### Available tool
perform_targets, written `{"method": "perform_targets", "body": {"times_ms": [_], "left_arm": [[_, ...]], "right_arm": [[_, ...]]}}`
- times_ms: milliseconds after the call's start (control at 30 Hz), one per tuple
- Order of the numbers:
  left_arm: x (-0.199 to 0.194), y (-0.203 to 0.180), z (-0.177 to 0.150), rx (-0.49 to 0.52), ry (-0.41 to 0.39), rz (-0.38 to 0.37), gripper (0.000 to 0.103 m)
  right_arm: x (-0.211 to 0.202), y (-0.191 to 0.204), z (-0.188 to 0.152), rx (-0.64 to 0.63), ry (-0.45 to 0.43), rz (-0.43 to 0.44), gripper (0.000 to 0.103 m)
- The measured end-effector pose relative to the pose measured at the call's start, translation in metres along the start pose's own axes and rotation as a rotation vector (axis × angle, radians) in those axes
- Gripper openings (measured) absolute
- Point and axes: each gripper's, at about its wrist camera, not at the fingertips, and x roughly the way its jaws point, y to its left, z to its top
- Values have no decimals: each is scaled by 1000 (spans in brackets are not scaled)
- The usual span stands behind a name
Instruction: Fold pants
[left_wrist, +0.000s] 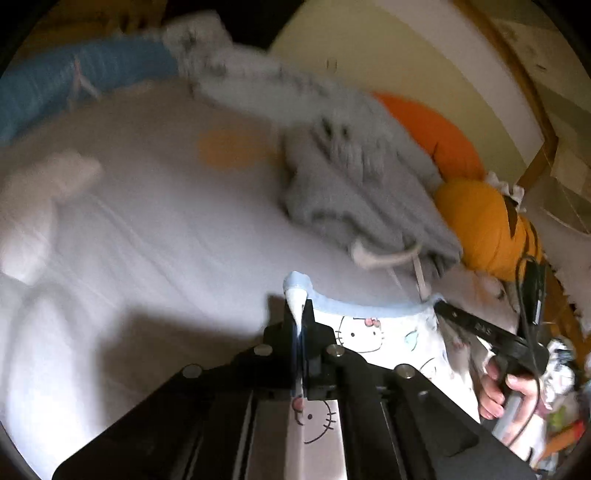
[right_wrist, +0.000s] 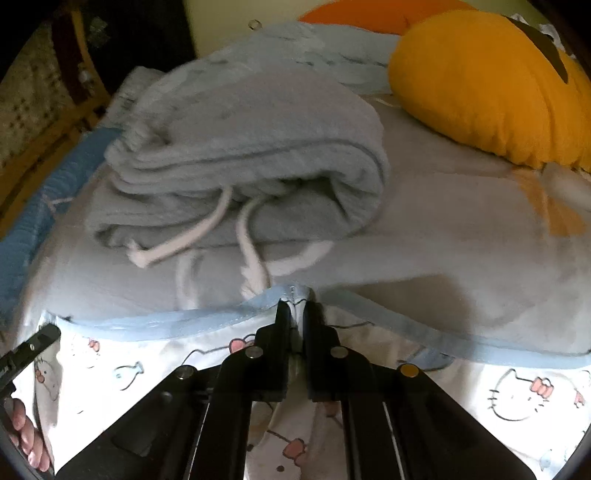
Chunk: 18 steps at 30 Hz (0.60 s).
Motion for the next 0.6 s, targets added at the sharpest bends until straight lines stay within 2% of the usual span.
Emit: {"method": "perform_targets", "body": {"times_ms": [167,233,333,433,600], "left_arm": [[-31,-5,6,55,-174,191,1],[-39,-6,6,70,-216,251,1],[-30,-3,7,68,-187,328,1],[-9,2,5,78,-96,420,1],[7,16,3,33,-18,429,2]], "right_arm": [[-24,20,3,-52,-128,153,6],[-26,28,3,-74,-143,171,6],[-15,36,3,-89,-114,142,6],[6,45,2,-103,-52,107,6],[24,46,0,-112,10,80,6]]}}
